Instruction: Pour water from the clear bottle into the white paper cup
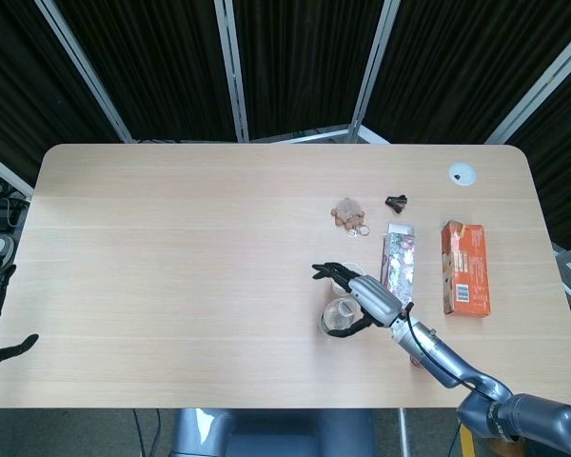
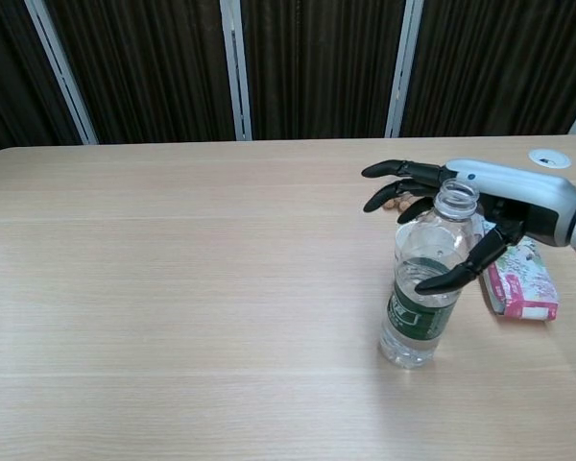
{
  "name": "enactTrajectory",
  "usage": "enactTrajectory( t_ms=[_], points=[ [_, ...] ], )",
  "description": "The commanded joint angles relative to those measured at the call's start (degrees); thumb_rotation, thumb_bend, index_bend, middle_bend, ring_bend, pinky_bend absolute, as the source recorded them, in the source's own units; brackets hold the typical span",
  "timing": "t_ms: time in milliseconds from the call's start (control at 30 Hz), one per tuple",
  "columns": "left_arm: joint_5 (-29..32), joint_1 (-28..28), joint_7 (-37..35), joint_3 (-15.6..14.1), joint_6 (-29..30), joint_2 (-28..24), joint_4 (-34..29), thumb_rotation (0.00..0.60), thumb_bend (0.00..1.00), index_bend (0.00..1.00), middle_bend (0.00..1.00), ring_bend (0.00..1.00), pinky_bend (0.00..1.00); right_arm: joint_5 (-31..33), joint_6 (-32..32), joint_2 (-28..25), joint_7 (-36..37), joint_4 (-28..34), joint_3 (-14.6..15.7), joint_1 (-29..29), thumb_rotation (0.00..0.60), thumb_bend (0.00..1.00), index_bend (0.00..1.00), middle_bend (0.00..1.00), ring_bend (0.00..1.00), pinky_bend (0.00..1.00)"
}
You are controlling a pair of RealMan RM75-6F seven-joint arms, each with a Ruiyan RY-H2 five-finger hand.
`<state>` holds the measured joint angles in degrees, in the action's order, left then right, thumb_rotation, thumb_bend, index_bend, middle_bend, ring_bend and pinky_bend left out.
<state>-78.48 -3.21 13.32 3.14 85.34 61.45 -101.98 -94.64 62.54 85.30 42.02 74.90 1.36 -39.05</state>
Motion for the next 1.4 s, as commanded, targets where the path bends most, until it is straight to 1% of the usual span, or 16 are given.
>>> enactTrajectory(
  t_ms=[33, 200, 500, 733, 1000, 1133, 1267, 1400],
  points=[
    [0.0, 0.0, 0.0, 0.0, 0.0, 0.0, 0.0, 0.6, 0.0, 0.0, 0.0, 0.0, 0.0, -0.7, 0.8, -0.5, 1.2, -0.6, 0.3, 0.0, 0.6, 0.0, 0.0, 0.0, 0.0, 0.0],
    [-0.2, 0.0, 0.3, -0.2, 0.0, 0.2, -0.1, 0.6, 0.0, 0.0, 0.0, 0.0, 0.0, -2.3, 1.8, -2.2, 3.1, -1.0, 1.1, -0.2, 0.6, 0.0, 0.0, 0.0, 0.0, 0.0],
    [-1.1, 0.3, 0.6, -0.5, 0.5, 0.3, -0.2, 0.6, 0.0, 0.0, 0.0, 0.0, 0.0, -4.4, 4.7, -5.0, 1.4, -4.2, 2.4, 0.6, 0.6, 0.0, 0.0, 0.0, 0.0, 0.0],
    [-1.7, 0.5, 0.7, -0.8, 0.8, 0.1, -0.5, 0.6, 0.0, 0.0, 0.0, 0.0, 0.0, -4.8, 6.8, -7.1, 0.3, -7.1, 3.5, 2.2, 0.6, 0.0, 0.0, 0.0, 0.0, 0.0],
    [-2.8, 0.6, 1.4, -1.2, 1.0, 0.3, -1.0, 0.6, 0.0, 0.0, 0.0, 0.0, 0.0, -5.2, 9.3, -8.4, 2.9, -9.4, 5.1, 4.5, 0.6, 0.0, 0.0, 0.0, 0.0, 0.0],
    [-3.2, 0.6, 1.6, -1.4, 1.1, 0.4, -1.2, 0.6, 0.0, 0.0, 0.0, 0.0, 0.0, -4.9, 10.4, -9.2, 2.9, -11.9, 5.7, 6.0, 0.6, 0.0, 0.0, 0.0, 0.0, 0.0],
    [-3.4, 0.7, 1.6, -1.3, 1.5, 0.4, -1.1, 0.6, 0.0, 0.0, 0.0, 0.0, 0.0, -4.9, 12.9, -9.4, -1.4, -16.5, 5.6, 7.9, 0.6, 0.0, 0.0, 0.0, 0.0, 0.0],
    [-3.8, 1.0, 1.7, -0.9, 2.6, 0.8, -0.6, 0.6, 0.0, 0.0, 0.0, 0.0, 0.0, -3.3, 18.9, -8.6, -9.7, -21.0, 3.7, 11.9, 0.6, 0.0, 0.0, 0.0, 0.0, 0.0]
  ],
)
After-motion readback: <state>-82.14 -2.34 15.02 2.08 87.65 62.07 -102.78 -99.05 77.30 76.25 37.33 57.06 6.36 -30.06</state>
